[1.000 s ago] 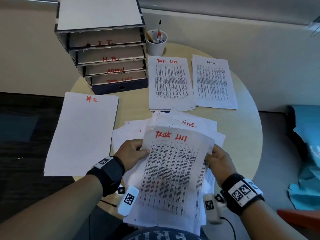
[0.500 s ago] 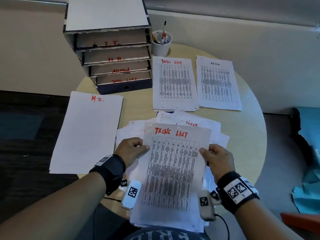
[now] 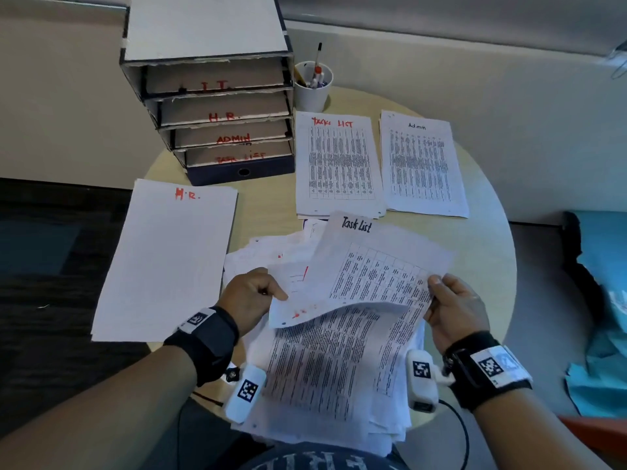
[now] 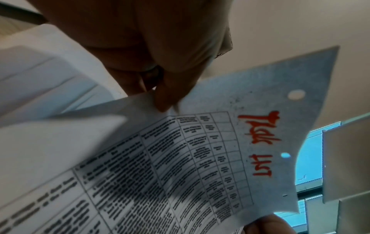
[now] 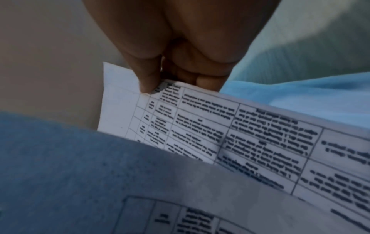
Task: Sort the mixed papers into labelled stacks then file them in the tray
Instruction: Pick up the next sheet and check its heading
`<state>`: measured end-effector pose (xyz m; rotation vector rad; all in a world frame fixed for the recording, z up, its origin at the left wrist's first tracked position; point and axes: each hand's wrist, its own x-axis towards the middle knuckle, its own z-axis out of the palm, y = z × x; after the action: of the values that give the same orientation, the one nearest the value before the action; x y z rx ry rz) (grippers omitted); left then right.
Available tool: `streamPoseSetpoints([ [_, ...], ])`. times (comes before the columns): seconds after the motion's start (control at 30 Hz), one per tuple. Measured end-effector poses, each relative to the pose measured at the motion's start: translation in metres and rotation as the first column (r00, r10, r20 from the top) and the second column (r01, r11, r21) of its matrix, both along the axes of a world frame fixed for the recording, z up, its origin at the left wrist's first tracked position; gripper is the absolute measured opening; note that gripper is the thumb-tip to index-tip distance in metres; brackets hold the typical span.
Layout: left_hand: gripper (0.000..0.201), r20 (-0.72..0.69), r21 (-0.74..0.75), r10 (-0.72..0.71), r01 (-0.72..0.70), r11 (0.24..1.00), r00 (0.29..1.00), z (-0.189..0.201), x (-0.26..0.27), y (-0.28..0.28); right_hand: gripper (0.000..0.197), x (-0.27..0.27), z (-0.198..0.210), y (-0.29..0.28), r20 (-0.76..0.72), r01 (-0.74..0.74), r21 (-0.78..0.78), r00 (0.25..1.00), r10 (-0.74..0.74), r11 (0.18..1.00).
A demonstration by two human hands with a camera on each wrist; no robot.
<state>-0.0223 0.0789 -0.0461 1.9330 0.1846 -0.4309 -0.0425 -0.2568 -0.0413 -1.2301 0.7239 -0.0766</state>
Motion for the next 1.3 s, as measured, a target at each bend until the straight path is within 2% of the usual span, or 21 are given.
streamPoseSetpoints([
  [0.07, 0.042, 0.008, -0.017, -0.006, 0.006, 1.000, 1.000, 0.000, -0.001, -0.001, 0.030, 0.001, 0.002, -0.002, 0.022, 0.000, -0.026, 1.000, 0.001, 1.000],
  [0.17, 0.043, 0.022, -0.040, 0.006, -0.006, 0.999, 1.000, -0.006, -0.002, -0.001, 0.035, -0.004, 0.008, -0.004, 0.052, -0.035, 0.014, 0.998, 0.035, 0.999],
  [0.2, 0.042, 0.029, -0.046, 0.006, -0.004, 0.999, 1.000, -0.007, -0.003, -0.001, 0.035, -0.007, 0.011, -0.003, 0.055, -0.058, 0.029, 0.997, 0.057, 0.998],
  [0.27, 0.038, 0.032, -0.053, -0.003, 0.004, 0.999, 0.999, -0.009, -0.005, 0.000, 0.021, -0.013, 0.015, 0.000, 0.057, -0.133, 0.038, 0.990, 0.131, 0.990],
  [0.33, 0.035, 0.017, -0.074, -0.001, 0.002, 0.997, 1.000, -0.011, -0.006, 0.002, 0.020, -0.018, 0.012, -0.001, 0.010, -0.190, 0.018, 0.982, 0.190, 0.982],
  [0.5, 0.045, -0.054, -0.134, -0.021, 0.014, 0.991, 0.998, -0.012, -0.008, 0.002, 0.033, -0.023, 0.000, 0.002, -0.112, -0.245, -0.057, 0.965, 0.237, 0.968],
  [0.57, 0.043, -0.069, -0.101, -0.032, 0.025, 0.995, 0.997, -0.018, -0.006, 0.004, 0.033, -0.023, -0.006, 0.006, -0.177, -0.206, -0.094, 0.966, 0.187, 0.974],
  [0.67, 0.043, -0.056, -0.012, -0.071, 0.071, 0.997, 0.996, -0.021, -0.004, 0.001, 0.030, -0.018, -0.019, 0.008, -0.310, -0.185, -0.271, 0.946, 0.097, 0.945],
  [0.8, 0.026, -0.041, -0.015, -0.066, 0.066, 0.998, 0.997, -0.018, -0.002, -0.006, 0.025, -0.014, -0.030, 0.012, -0.369, -0.241, -0.312, 0.922, 0.116, 0.919],
  [0.97, 0.017, 0.029, 0.086, -0.063, 0.060, 0.994, 0.998, -0.023, -0.003, -0.003, 0.031, -0.015, -0.025, 0.014, -0.306, -0.265, -0.223, 0.933, 0.191, 0.938],
  [1.03, 0.005, 0.104, 0.109, -0.052, 0.041, 0.993, 0.993, -0.022, -0.004, -0.002, 0.026, -0.018, -0.022, 0.014, -0.261, -0.266, -0.156, 0.940, 0.220, 0.951],
  [1.07, 0.007, 0.143, 0.102, -0.042, 0.028, 0.994, 0.989, -0.022, -0.006, -0.002, 0.024, -0.019, -0.019, 0.014, -0.239, -0.269, -0.124, 0.942, 0.234, 0.955],
  [1.17, 0.016, 0.144, 0.016, -0.054, 0.053, 0.998, 0.988, -0.009, -0.006, -0.007, 0.020, -0.017, -0.009, 0.017, -0.151, -0.270, -0.009, 0.952, 0.265, 0.963],
  [1.3, 0.021, 0.026, -0.131, -0.089, 0.092, 0.987, 0.996, 0.012, -0.001, -0.017, 0.027, -0.008, 0.011, 0.024, -0.044, -0.321, 0.033, 0.946, 0.322, 0.947],
])
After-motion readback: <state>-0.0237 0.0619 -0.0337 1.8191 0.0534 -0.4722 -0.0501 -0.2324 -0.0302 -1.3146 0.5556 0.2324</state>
